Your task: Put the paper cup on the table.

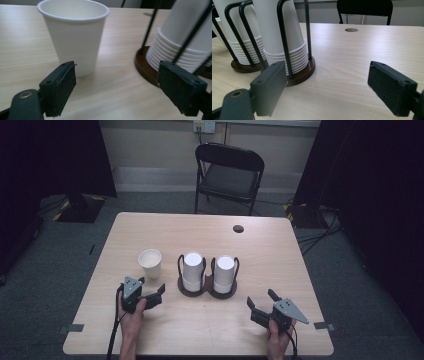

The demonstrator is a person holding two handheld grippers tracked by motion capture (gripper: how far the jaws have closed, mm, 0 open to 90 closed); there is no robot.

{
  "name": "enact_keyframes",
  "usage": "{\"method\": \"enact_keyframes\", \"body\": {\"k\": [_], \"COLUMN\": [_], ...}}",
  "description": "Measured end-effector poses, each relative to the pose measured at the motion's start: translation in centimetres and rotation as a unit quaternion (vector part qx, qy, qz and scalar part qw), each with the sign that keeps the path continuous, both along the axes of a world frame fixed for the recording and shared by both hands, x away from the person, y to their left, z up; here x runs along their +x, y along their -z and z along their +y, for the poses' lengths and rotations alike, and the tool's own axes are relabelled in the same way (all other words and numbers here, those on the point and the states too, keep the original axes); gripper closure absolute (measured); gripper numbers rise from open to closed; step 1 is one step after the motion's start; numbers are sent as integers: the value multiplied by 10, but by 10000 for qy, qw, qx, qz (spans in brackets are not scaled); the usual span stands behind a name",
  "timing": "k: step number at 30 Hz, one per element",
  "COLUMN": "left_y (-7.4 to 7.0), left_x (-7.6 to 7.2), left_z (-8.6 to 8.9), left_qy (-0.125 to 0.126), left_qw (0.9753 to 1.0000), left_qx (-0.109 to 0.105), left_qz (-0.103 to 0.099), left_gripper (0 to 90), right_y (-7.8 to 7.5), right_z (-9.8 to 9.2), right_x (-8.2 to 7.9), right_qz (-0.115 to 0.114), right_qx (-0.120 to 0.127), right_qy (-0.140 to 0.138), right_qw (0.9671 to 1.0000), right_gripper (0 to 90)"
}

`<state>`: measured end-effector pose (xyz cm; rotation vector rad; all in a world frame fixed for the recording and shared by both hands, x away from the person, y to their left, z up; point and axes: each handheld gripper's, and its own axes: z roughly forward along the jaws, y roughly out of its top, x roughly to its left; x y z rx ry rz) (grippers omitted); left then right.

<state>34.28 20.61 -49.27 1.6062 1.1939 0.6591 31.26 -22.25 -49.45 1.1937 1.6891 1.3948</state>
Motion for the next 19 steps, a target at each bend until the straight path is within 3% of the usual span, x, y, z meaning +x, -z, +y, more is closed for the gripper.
{"method": "enact_keyframes", "body": {"k": [9, 13, 16, 19], "left_y": [3, 3, 3, 4], "left_x": [-35, -40, -44, -45], "left_z": [-21, -22, -22, -21], "left_qy": [110, 145, 187, 189], "left_qw": [9993, 9984, 9971, 9967], "left_qx": [82, 44, 67, 6], "left_qz": [-360, -552, -730, -785], "left_gripper": [158, 158, 156, 156], "right_y": [0, 0, -1, -1], "right_z": [1, 2, 4, 5], "right_x": [1, 2, 5, 7], "right_qz": [54, 75, 211, 345], "right_qx": [-74, -106, -190, -277], "right_qy": [-4, -4, -15, 47], "right_qw": [10000, 9999, 9996, 9990], "right_gripper": [148, 148, 149, 149]}}
